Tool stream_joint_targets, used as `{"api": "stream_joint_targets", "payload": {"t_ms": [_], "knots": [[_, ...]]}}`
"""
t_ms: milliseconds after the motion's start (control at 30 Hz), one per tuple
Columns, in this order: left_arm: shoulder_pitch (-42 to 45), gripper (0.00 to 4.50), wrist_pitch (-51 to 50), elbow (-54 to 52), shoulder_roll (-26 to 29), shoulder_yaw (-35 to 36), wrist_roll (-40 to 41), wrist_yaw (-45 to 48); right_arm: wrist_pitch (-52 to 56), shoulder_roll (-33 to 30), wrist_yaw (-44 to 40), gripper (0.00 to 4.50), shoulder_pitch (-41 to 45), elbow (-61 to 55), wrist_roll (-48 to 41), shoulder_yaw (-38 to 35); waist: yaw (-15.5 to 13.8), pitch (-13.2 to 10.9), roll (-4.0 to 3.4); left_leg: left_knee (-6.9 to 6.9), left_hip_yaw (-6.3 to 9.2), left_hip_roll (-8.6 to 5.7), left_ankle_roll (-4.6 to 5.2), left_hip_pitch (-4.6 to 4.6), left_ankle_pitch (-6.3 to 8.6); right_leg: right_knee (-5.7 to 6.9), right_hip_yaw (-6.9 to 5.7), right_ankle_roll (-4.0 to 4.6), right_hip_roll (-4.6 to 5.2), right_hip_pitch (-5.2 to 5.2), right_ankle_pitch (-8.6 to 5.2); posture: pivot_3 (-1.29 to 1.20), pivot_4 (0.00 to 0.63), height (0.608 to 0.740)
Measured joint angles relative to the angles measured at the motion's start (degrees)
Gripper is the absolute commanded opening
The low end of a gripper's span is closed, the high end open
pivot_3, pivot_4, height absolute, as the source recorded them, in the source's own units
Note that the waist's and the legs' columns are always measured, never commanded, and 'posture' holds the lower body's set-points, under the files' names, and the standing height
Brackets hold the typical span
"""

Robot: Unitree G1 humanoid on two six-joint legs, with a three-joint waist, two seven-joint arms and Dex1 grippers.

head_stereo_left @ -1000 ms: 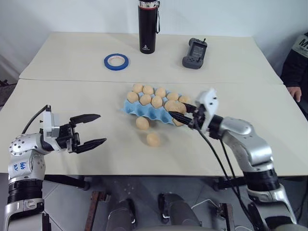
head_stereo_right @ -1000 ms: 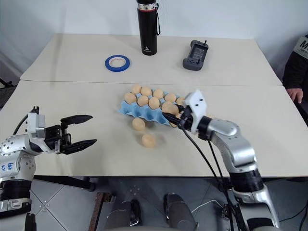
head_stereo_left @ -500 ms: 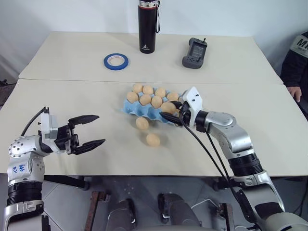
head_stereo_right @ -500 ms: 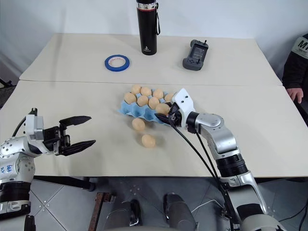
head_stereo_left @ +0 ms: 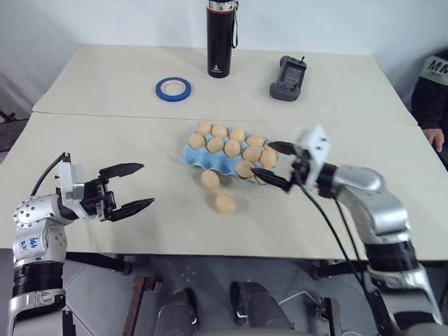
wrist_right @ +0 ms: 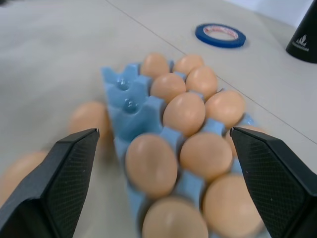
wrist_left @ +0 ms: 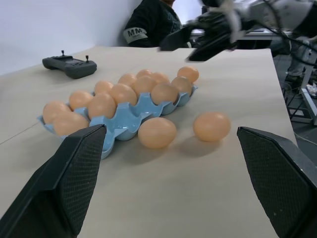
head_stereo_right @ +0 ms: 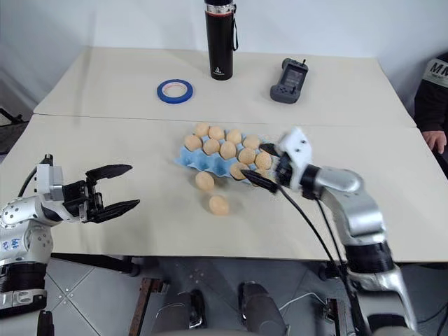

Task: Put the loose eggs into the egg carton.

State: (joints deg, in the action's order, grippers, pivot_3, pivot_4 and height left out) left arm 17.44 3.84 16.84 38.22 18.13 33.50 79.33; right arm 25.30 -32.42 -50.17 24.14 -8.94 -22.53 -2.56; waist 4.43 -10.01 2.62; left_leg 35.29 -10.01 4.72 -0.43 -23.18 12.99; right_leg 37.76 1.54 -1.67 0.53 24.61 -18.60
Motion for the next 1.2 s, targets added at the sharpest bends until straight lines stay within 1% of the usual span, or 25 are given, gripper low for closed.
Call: {"api": "stream_joint_targets", "payload": {"t_ms": [100,233,400,567,700,833,933,1000,1067,1200], "knots": [[0.10,4.50,0.02,0.10,-0.05,-0.07,0.00,0.04,-1.07,-3.21,-3.18,4.43,-4.86,-1.99,-2.65,-4.20,0.30,0.00,0.00,0.02,0.00,0.00,0.02,0.05,0.00,0.04,0.02,-0.01,-0.01,-0.02,0.01,0.00,0.150,0.740],[0.21,4.50,0.28,0.77,-0.09,0.05,0.00,-0.02,-3.32,-7.66,-5.76,4.43,-12.24,-1.94,-3.50,-10.06,0.39,0.00,0.00,0.02,0.03,0.00,0.01,0.11,-0.03,0.09,0.01,0.00,-0.03,-0.05,0.01,0.00,0.150,0.740],[0.16,4.50,0.51,1.29,-0.09,0.36,0.01,0.00,-7.17,-11.45,-6.41,4.43,-18.73,3.42,-2.71,-17.07,0.25,0.00,0.00,0.05,0.03,-0.03,0.04,0.12,-0.03,0.06,0.01,-0.01,-0.01,-0.09,0.02,0.00,0.150,0.740],[0.19,4.50,0.51,1.70,-0.02,1.11,0.01,0.32,-8.57,-12.49,-7.10,4.43,-22.88,6.24,-2.67,-20.43,0.48,0.00,0.00,0.05,0.04,-0.02,0.03,0.14,-0.03,0.07,0.03,-0.02,-0.03,-0.10,0.02,0.00,0.150,0.740],[0.77,4.50,0.62,1.91,-0.01,1.17,0.01,0.41,-8.84,-12.46,-6.35,4.43,-22.68,6.97,-2.75,-20.49,0.48,0.00,0.00,0.05,0.04,-0.02,0.00,0.17,-0.07,0.09,0.04,-0.01,-0.03,-0.10,0.03,0.00,0.150,0.740],[1.53,4.50,0.62,1.90,-0.01,1.35,0.01,0.31,-8.56,-11.00,-4.36,4.43,-20.02,6.81,-3.42,-20.10,0.47,0.00,0.00,0.07,0.03,-0.03,-0.04,0.17,-0.06,0.08,0.05,-0.02,-0.02,-0.11,0.04,0.00,0.150,0.740],[1.86,4.50,0.37,1.70,-0.04,1.52,0.15,0.28,-7.85,-7.20,-1.52,4.43,-15.45,7.13,-3.30,-17.33,0.65,0.00,0.00,0.07,0.02,-0.02,-0.08,0.18,-0.09,0.10,0.06,0.00,-0.03,-0.10,0.06,0.00,0.150,0.740],[2.05,4.50,-0.35,0.61,-0.35,1.28,0.84,0.35,-8.27,-2.13,2.01,4.43,-9.82,9.99,-1.77,-14.21,0.97,0.01,0.02,0.08,0.02,0.00,-0.14,0.20,-0.11,0.13,0.06,0.04,-0.05,-0.11,0.10,0.00,0.150,0.740],[2.15,4.50,-0.99,-1.06,-0.76,0.73,1.12,0.87,-9.46,1.01,4.06,4.43,-6.78,13.00,0.26,-10.29,0.85,-0.03,-0.05,0.07,0.02,-0.02,-0.12,0.18,-0.17,0.16,0.05,0.05,-0.04,-0.09,0.10,0.00,0.150,0.740],[2.10,4.50,-1.22,-0.98,-0.92,0.88,1.24,1.47,-12.16,3.38,6.85,4.43,-2.91,19.07,4.17,-6.54,0.39,-0.04,-0.07,0.06,0.03,-0.02,-0.09,0.11,-0.20,0.14,0.02,0.04,-0.03,-0.06,0.09,0.00,0.150,0.740]]}}
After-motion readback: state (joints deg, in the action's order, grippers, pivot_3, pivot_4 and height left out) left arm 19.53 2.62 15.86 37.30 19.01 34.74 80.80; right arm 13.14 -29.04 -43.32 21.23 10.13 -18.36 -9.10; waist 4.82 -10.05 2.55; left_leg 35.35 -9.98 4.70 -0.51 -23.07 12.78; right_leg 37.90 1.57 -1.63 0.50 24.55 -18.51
